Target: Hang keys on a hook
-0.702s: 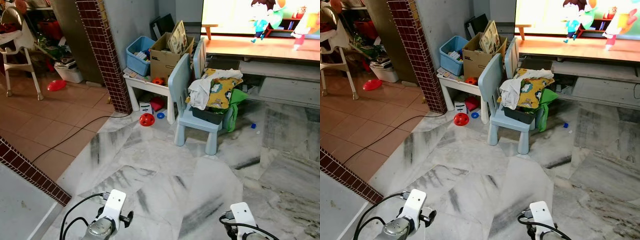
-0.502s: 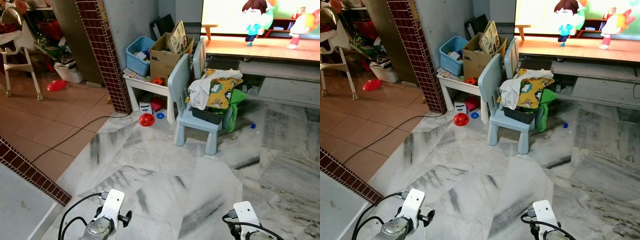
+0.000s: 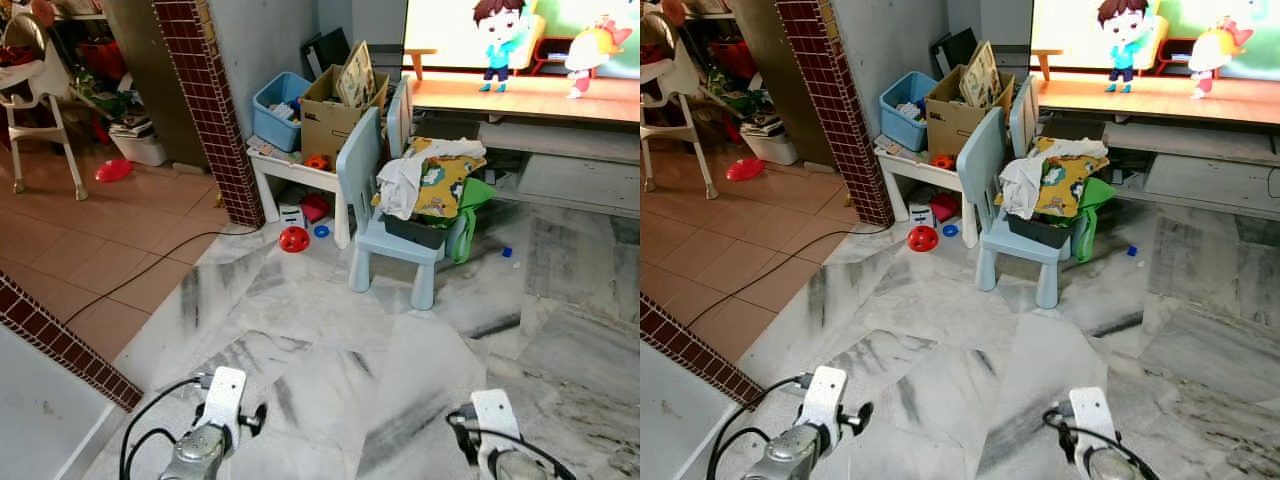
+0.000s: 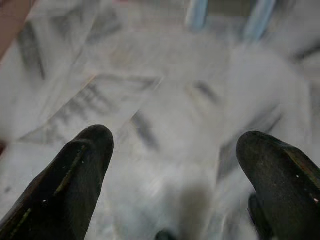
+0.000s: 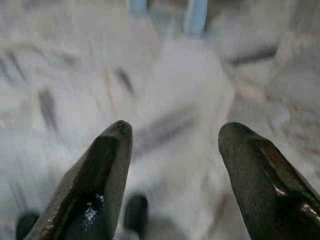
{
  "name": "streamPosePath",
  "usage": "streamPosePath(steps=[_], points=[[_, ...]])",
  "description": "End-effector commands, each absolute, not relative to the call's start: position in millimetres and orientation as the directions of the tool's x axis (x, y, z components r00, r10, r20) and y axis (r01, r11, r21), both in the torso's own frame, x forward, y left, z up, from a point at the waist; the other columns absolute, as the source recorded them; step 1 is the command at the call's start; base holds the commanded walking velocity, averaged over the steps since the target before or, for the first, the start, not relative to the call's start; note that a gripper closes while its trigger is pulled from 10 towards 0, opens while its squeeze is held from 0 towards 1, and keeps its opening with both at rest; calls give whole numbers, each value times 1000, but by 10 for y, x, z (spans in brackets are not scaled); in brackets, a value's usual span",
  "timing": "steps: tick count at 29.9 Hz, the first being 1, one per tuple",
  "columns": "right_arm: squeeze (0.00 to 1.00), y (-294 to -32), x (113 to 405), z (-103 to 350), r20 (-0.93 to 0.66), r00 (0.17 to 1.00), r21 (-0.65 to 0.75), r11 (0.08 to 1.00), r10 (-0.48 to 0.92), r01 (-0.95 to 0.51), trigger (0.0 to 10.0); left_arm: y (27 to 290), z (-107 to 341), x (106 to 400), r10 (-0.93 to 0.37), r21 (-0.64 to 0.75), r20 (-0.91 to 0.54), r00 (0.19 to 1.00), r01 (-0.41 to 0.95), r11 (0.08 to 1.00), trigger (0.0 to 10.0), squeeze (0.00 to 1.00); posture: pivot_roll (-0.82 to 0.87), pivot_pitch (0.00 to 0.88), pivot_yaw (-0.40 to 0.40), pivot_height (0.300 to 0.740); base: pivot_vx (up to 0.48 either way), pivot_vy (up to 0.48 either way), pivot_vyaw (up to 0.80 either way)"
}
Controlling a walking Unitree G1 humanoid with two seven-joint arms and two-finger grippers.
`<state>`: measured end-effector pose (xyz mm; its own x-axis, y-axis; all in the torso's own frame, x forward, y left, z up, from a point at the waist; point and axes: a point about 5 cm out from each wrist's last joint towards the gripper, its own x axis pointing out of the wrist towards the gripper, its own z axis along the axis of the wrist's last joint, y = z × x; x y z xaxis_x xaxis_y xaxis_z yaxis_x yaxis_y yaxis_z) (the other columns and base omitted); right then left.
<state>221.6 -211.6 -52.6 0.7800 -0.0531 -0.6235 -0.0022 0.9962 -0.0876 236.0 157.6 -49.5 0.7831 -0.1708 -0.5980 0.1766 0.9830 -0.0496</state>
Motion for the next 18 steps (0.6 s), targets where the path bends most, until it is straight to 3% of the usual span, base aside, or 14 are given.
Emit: streamPosePath(steps=[1,6,8,18], points=[[0,-2071,2310,-453,-571,820,-46,999,-35,11,10000,1627,-385,2478,-160,-59,-530,832,152,987,10000,0,-117,0,61,740,0,0,0],[0,-2005,2477,-289,-450,893,2,1000,-9,11,10000,1611,-210,2640,-154,-137,-406,901,106,985,10000,0,-113,0,59,740,0,0,0],[0,-2014,2620,-110,-333,943,34,999,-12,24,10000,1608,-22,2779,-147,-182,-276,950,99,978,10000,0,-114,0,56,740,0,0,0],[0,-2000,2892,297,-113,994,44,999,4,1,10000,1579,427,3124,-157,-202,-81,984,138,970,10000,0,-108,0,50,740,0,0,0]])
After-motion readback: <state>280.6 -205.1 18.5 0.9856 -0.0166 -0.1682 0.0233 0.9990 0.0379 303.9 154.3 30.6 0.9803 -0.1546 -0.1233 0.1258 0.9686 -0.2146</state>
